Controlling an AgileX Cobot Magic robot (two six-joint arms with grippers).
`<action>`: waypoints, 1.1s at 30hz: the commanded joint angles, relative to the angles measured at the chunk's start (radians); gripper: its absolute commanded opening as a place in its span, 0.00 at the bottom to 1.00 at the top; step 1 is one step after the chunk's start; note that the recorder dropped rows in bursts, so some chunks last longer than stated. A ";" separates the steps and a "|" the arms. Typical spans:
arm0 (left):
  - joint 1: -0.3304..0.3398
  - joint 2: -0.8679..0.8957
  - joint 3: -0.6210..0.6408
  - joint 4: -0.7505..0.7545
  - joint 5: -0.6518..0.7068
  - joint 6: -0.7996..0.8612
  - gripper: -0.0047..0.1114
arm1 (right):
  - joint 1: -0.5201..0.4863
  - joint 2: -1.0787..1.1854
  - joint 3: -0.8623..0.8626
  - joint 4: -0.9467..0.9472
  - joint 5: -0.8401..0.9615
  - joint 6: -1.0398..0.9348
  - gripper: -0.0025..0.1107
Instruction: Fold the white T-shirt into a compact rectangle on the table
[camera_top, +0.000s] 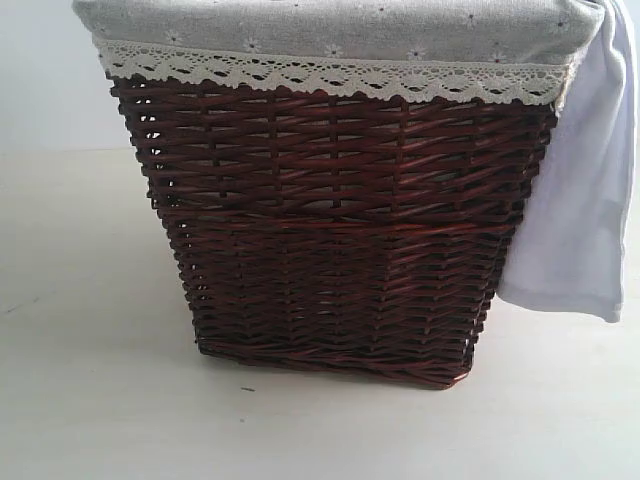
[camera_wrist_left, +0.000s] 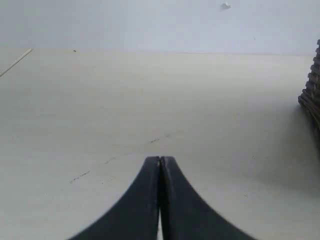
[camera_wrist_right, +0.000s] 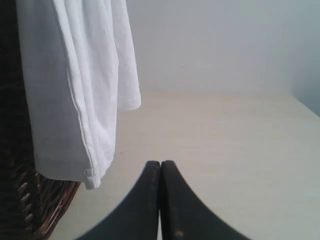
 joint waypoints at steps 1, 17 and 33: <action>0.003 -0.005 -0.001 -0.005 -0.006 0.000 0.04 | -0.005 -0.006 0.005 -0.007 -0.005 0.000 0.02; 0.003 -0.005 -0.001 -0.005 -0.006 0.000 0.04 | -0.005 -0.006 0.005 -0.014 -0.005 0.000 0.02; 0.003 -0.005 -0.001 -0.005 -0.254 0.068 0.04 | -0.005 -0.006 0.005 -0.250 -0.110 -0.138 0.02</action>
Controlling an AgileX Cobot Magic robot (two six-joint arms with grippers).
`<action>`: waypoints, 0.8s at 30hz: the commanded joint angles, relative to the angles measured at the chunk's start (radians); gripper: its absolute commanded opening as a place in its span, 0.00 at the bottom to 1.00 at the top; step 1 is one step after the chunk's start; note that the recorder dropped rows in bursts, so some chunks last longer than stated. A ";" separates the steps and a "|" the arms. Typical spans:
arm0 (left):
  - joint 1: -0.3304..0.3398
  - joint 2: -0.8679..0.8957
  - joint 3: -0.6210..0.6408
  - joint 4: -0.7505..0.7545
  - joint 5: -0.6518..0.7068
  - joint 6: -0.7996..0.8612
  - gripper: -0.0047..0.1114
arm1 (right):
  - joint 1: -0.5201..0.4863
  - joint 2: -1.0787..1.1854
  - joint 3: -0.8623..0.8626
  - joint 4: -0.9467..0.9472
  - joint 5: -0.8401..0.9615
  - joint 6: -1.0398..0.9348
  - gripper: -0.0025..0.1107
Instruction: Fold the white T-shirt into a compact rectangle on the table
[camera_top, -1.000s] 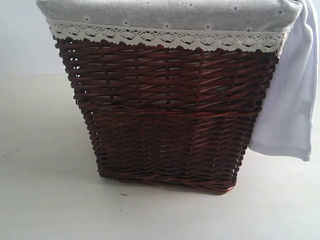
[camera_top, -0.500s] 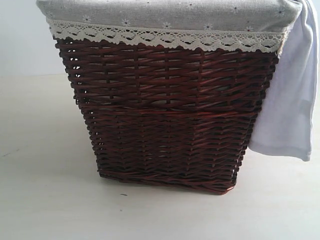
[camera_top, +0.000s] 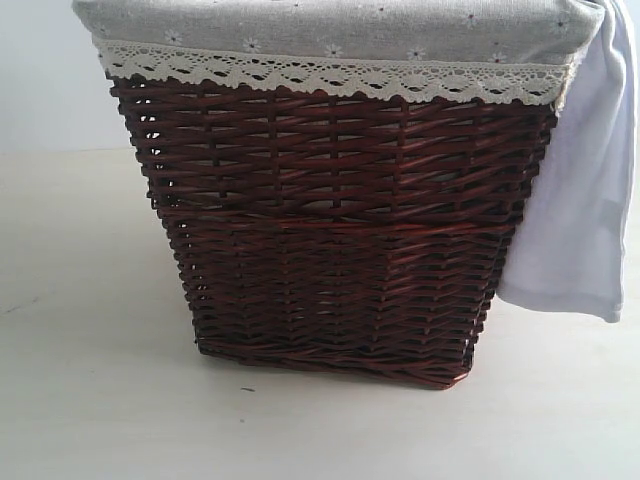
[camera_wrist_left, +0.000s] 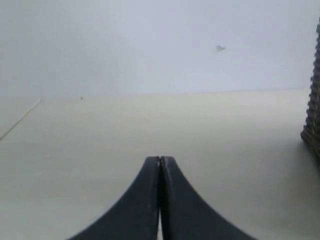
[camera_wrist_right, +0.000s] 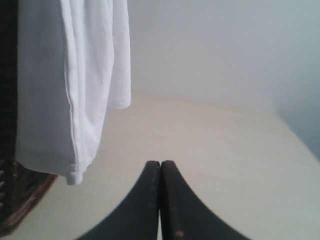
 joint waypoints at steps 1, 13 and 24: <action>0.003 -0.005 -0.001 -0.005 -0.111 0.005 0.04 | -0.005 -0.006 0.005 -0.156 -0.130 -0.083 0.02; 0.003 -0.005 -0.001 -0.005 -0.091 -0.002 0.04 | -0.005 -0.006 0.005 -0.118 -0.590 0.137 0.02; 0.003 -0.005 -0.001 -0.077 0.030 -0.199 0.04 | -0.005 -0.006 0.005 -0.125 -0.724 0.500 0.02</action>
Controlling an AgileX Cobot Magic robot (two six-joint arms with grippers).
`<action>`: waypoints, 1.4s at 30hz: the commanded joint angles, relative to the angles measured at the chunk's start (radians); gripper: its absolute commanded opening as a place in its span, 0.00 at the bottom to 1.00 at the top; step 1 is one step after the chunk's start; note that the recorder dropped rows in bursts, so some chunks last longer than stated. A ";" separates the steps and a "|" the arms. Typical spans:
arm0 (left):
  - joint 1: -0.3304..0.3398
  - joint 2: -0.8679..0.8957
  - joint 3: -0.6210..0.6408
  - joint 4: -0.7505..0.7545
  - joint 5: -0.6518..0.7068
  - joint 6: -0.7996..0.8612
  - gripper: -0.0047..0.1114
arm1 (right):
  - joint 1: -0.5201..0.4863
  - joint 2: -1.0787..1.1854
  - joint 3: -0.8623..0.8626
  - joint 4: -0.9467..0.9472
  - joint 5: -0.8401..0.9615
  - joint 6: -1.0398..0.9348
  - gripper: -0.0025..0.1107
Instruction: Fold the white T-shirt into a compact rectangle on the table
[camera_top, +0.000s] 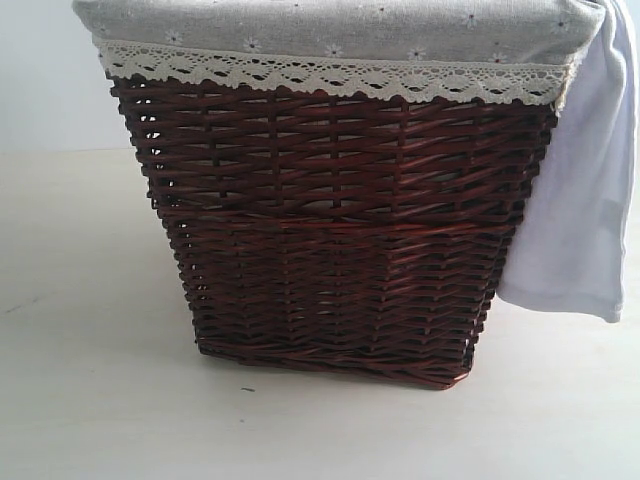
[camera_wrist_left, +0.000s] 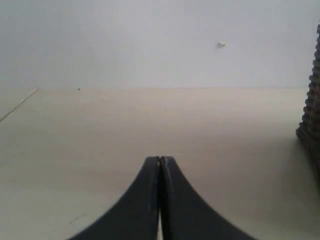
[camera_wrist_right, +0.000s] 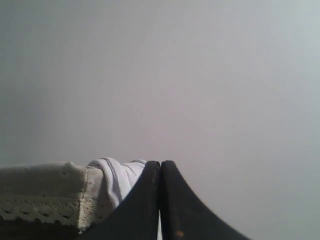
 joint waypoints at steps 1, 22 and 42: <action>0.003 -0.005 -0.001 -0.068 0.012 -0.195 0.04 | -0.005 -0.006 0.005 -0.006 -0.024 0.086 0.02; 0.003 -0.005 -0.001 -0.066 0.018 -0.191 0.04 | -0.003 0.424 -0.468 -0.372 0.084 0.523 0.35; 0.003 -0.005 -0.001 -0.066 0.018 -0.191 0.04 | 0.000 1.135 -0.879 -1.486 0.204 1.424 0.55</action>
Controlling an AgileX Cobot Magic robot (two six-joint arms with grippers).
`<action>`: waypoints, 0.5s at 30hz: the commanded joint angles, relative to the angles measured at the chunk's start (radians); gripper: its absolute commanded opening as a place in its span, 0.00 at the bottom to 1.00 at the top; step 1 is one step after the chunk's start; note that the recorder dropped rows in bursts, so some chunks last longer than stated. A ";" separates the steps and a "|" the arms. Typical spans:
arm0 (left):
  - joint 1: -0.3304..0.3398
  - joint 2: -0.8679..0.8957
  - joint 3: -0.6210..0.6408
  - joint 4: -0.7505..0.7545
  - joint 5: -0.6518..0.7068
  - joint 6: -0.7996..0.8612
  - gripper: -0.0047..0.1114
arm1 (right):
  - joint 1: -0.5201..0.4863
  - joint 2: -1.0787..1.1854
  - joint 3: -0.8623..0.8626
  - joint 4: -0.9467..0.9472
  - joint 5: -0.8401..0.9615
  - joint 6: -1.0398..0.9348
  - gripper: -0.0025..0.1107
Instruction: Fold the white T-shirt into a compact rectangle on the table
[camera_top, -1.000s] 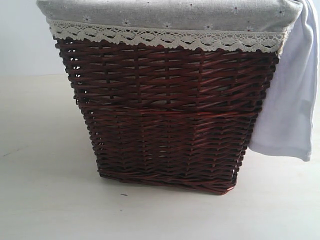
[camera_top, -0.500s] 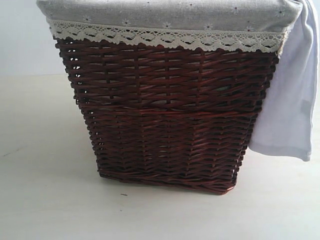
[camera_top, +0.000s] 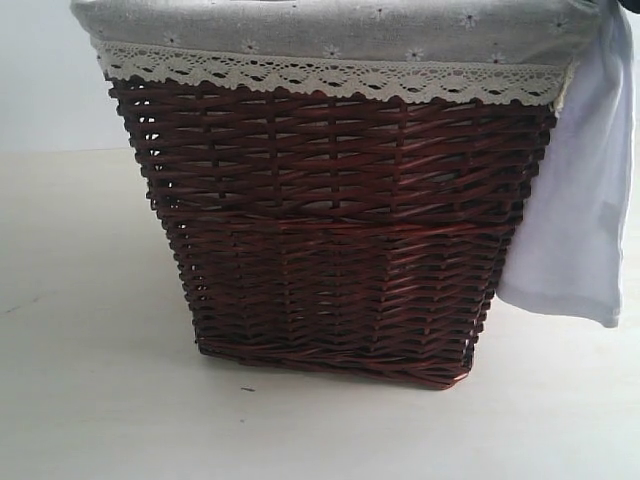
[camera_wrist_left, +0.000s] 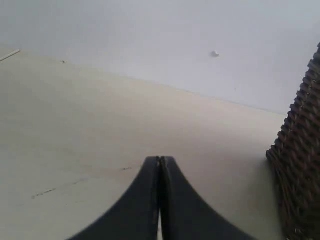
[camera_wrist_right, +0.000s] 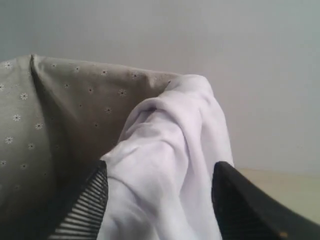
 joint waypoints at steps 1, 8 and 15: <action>0.003 -0.005 -0.001 -0.009 0.000 -0.007 0.04 | -0.001 0.062 -0.006 -0.024 0.116 -0.054 0.55; 0.003 -0.005 -0.001 -0.009 0.000 -0.007 0.04 | -0.011 0.093 -0.121 -0.024 0.197 0.157 0.45; 0.003 -0.005 -0.001 -0.009 0.000 -0.007 0.04 | -0.109 0.149 -0.186 -0.024 0.353 0.125 0.44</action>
